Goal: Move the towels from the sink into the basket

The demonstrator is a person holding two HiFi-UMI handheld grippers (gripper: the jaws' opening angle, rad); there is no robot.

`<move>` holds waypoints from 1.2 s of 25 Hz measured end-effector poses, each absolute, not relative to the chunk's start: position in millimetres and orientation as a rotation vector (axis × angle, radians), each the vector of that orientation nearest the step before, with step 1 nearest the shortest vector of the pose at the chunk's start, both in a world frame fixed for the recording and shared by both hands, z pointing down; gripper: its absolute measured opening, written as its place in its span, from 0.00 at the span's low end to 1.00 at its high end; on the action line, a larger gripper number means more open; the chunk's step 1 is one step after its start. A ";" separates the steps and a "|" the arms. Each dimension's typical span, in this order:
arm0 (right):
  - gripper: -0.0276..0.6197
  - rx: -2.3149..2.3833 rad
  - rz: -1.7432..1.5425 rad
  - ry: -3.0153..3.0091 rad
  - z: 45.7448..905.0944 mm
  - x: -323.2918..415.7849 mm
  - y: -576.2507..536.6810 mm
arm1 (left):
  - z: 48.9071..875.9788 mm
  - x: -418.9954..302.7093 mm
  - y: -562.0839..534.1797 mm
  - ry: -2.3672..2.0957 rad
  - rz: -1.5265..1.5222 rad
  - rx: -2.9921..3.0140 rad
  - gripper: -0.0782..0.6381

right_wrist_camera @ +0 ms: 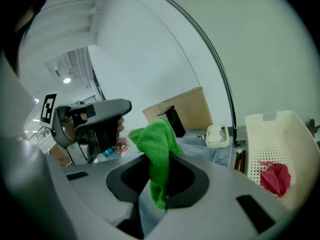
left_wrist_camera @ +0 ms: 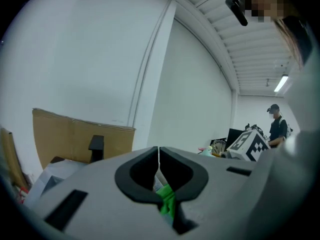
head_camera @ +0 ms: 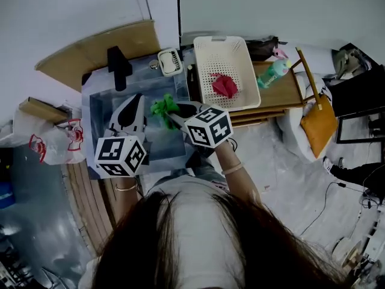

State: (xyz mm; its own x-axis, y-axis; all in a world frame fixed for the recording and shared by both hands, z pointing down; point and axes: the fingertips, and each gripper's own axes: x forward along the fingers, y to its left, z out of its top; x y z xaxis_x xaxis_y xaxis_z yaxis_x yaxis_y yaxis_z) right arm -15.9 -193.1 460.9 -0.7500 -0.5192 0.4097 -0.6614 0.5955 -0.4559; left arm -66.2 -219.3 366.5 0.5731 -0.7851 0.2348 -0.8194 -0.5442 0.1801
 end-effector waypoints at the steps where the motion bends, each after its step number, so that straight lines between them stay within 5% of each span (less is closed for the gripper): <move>1: 0.19 0.996 0.888 -2.598 457.1 -9.2 -192.6 | 364.8 -58.9 -219.5 -1.309 0.188 2.554 0.12; 30: 0.19 1.390 0.722 -2.630 401.9 181.7 -190.5 | 362.6 118.4 -214.4 -1.040 0.273 2.701 0.12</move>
